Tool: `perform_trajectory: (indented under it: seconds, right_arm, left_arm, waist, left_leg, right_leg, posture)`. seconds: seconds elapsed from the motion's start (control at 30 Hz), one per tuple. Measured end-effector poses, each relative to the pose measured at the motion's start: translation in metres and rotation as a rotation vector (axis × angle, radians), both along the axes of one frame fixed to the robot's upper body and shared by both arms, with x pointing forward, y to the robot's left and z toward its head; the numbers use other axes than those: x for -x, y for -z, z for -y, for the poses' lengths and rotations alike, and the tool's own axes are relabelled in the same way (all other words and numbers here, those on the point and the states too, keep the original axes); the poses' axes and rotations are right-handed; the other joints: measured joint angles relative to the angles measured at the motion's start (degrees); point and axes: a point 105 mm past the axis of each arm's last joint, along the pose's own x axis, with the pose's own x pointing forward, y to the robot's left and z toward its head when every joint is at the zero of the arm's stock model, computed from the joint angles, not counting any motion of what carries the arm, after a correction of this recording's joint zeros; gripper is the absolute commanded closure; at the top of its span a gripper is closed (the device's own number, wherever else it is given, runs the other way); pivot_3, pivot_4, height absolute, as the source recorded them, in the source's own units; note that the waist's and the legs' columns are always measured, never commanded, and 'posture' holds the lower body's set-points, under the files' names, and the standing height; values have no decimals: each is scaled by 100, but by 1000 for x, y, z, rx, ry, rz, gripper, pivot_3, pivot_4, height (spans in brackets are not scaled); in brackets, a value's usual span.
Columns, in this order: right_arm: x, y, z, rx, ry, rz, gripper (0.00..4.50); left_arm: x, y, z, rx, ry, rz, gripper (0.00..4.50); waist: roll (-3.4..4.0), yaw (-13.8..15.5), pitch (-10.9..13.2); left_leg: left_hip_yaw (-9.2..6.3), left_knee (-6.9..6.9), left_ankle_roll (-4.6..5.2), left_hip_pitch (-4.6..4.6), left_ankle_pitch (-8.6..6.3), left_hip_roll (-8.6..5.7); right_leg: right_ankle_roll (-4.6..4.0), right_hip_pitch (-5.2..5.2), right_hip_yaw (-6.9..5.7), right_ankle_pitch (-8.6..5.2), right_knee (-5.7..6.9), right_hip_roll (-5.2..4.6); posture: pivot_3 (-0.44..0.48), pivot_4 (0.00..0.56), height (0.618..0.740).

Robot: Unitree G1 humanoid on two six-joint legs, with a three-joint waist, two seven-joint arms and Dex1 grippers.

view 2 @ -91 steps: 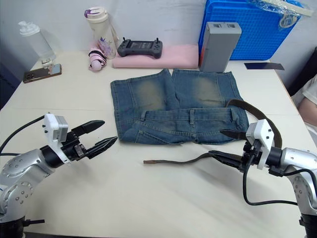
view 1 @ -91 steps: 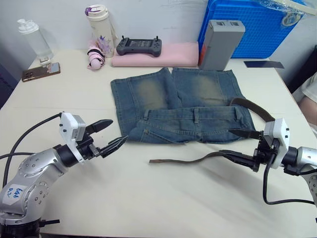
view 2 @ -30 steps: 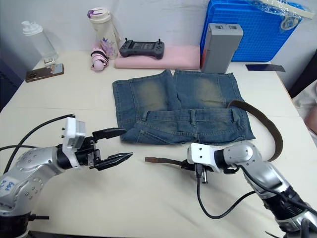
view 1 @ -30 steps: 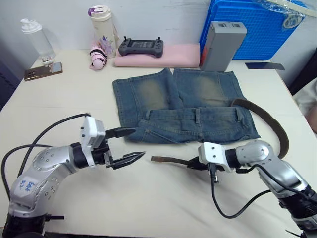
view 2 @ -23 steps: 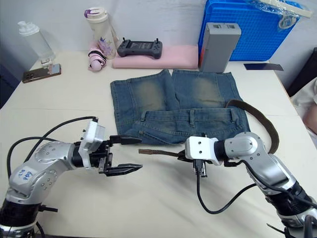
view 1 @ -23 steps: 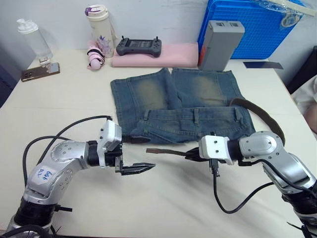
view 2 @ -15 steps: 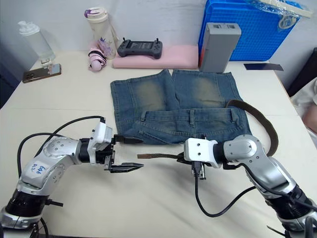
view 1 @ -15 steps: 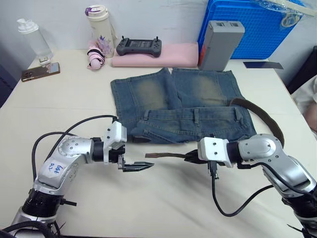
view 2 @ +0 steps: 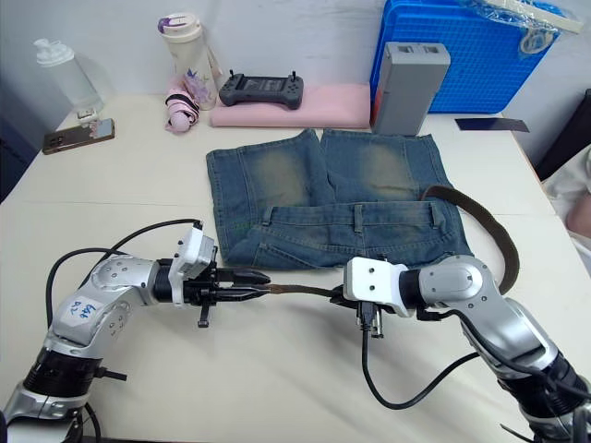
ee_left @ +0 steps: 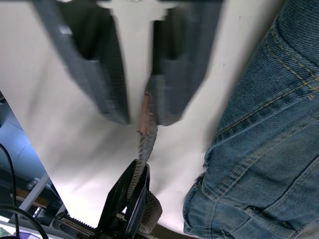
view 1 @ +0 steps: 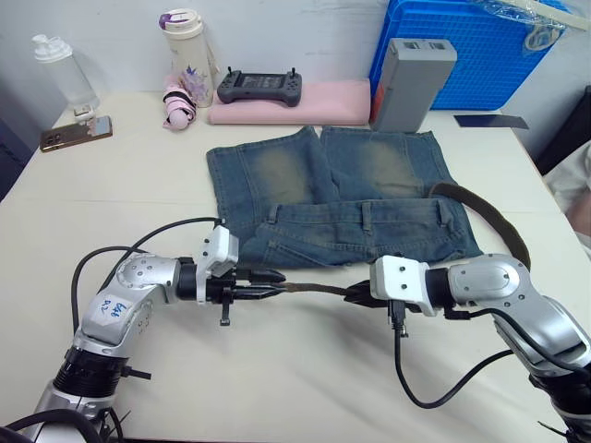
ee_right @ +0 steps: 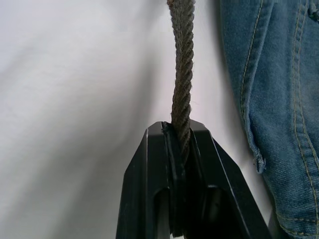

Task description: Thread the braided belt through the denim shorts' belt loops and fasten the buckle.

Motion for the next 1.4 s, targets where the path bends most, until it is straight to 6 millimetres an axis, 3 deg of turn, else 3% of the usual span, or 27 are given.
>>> perform_trajectory:
  seconds: [0.23, 0.33, 0.57, 0.67, 0.73, 0.83, 1.1, 1.2, 1.3, 1.4]
  right_arm:
    - [-1, -3, 4, -14, 26, -22, 4500]
    - [-3, -8, 3, -33, 36, -20, 3386]
    - [-4, -28, -1, -156, 66, -25, 19]
    - [-9, -53, -2, -336, 126, -50, 19]
    - [-11, -81, 7, -500, 170, -75, 19]
    - [6, -102, 21, -735, 157, -249, 19]
    - [63, -80, 55, -1117, 209, -708, 19]
    - [77, -65, 44, -1117, 252, -823, 19]
    - [86, -43, 17, -1056, 291, -954, 19]
    - [80, -28, 5, -1083, 357, -1019, 19]
  left_arm:
    - [0, 2, 3, 15, -4, -13, 4479]
    - [0, 3, 4, 21, -12, -19, 4500]
    - [0, 2, 3, 106, -54, -132, 4500]
    - [6, -5, 4, 194, -49, -236, 4500]
    - [13, -6, 4, 238, -38, -319, 4500]
    - [22, -11, 8, 329, -17, -440, 4500]
    - [25, -23, 11, 408, -37, -532, 4500]
    - [22, -26, 11, 406, -42, -518, 4500]
    - [20, -33, 13, 412, -30, -499, 4500]
    - [20, -34, 14, 411, -23, -497, 4500]
  waist:
    - [0, -2, 0]
    - [0, -5, 0]
    - [0, 0, 0]
    - [0, -12, 0]
    - [0, -8, 0]
    - [0, 29, 0]
    - [3, 14, 1]
    - [5, -17, 1]
    - [7, -13, 1]
    - [7, 2, 1]
  left_leg:
    - [0, 0, 0, 0, 0, 0]
    - [0, 1, 0, 1, 0, 0]
    - [-2, 0, 2, -1, -1, 1]
    - [-3, 1, 2, 0, -1, 1]
    - [-6, 1, 2, 1, -1, 2]
    - [-37, 1, 7, -6, -4, 3]
    - [-44, 0, 24, 5, -14, -2]
    - [-40, 0, 18, 15, -11, 0]
    - [-38, 0, 5, 21, -15, 1]
    - [-40, 0, -1, 17, -17, 1]
  right_leg:
    - [0, 0, 0, 0, 0, 0]
    - [0, 0, 0, 0, 0, 0]
    - [0, 1, 0, 0, 0, -2]
    - [0, 1, 1, 0, 2, -2]
    - [0, 2, 1, 0, 0, -2]
    - [0, 15, 3, 0, -18, 0]
    - [3, 44, 14, 1, -33, 6]
    - [3, 42, 22, 0, -18, 9]
    - [1, 34, 33, -2, -24, 8]
    - [1, 29, 33, -2, -27, 9]
  posture:
    - [0, 150, 724]
    - [0, 150, 724]
    - [0, 150, 724]
    - [0, 150, 724]
    - [0, 150, 724]
    - [0, 150, 724]
    - [0, 150, 724]
    - [0, 150, 724]
    - [0, 150, 724]
    - [0, 150, 724]
